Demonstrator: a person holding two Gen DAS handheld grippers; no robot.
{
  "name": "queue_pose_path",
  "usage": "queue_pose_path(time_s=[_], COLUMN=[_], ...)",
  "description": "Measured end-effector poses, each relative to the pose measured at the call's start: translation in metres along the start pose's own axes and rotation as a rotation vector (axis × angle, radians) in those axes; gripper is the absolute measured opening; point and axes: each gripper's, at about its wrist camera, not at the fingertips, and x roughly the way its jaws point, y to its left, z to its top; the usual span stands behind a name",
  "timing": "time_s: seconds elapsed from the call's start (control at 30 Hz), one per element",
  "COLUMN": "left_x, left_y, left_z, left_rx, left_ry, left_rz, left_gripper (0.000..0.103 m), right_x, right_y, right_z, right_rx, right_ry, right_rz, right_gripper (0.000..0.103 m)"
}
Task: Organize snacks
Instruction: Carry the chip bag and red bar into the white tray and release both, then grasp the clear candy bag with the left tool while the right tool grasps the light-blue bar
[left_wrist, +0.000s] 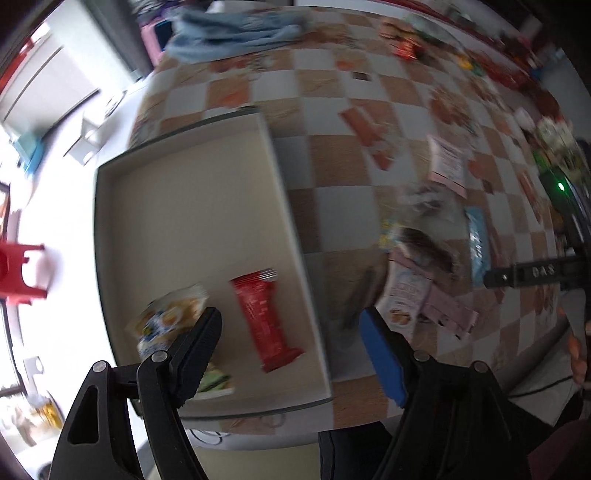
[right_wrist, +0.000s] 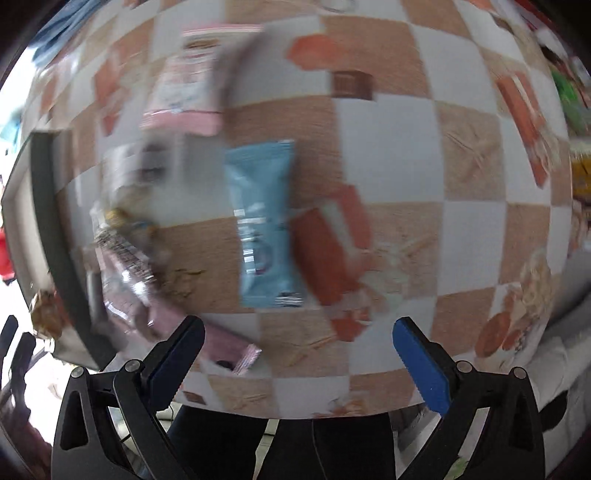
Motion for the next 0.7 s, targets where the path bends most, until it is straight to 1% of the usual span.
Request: queue_pose_path(time_s=[0.1, 0.2, 0.27, 0.33, 0.43, 0.47, 0.5, 0.57, 0.63, 0.7], left_x=[0.006, 0.012, 0.017, 0.02, 0.022, 0.023, 0.025, 0.028, 0.033, 0.039], left_y=[-0.026, -0.038, -0.045, -0.051, -0.062, -0.066, -0.071, -0.08, -0.092, -0.107], left_z=[0.01, 0.013, 0.018, 0.021, 0.028, 0.031, 0.035, 0.041, 0.047, 0.054], left_rx=[0.074, 0.127, 0.157, 0.188, 0.238, 0.256, 0.276, 0.317, 0.371, 0.441], left_ry=[0.012, 0.025, 0.03, 0.032, 0.027, 0.024, 0.02, 0.011, -0.001, -0.013], left_rz=[0.007, 0.015, 0.026, 0.044, 0.079, 0.09, 0.101, 0.115, 0.127, 0.138], left_gripper=[0.08, 0.08, 0.08, 0.08, 0.08, 0.08, 0.08, 0.081, 0.082, 0.082], right_x=[0.005, 0.007, 0.012, 0.021, 0.024, 0.016, 0.018, 0.021, 0.022, 0.02], right_y=[-0.009, -0.01, -0.006, -0.002, 0.006, 0.007, 0.008, 0.009, 0.009, 0.001], right_z=[0.005, 0.006, 0.023, 0.028, 0.041, 0.05, 0.053, 0.059, 0.062, 0.063], right_rx=[0.023, 0.023, 0.023, 0.016, 0.009, 0.006, -0.003, -0.032, -0.055, -0.075], right_ry=[-0.004, -0.013, -0.019, -0.024, -0.027, -0.026, -0.028, -0.035, -0.045, -0.058], right_rz=[0.002, 0.01, 0.014, 0.016, 0.006, 0.003, -0.004, -0.064, -0.075, -0.085], right_gripper=[0.103, 0.103, 0.103, 0.103, 0.103, 0.103, 0.103, 0.103, 0.103, 0.103])
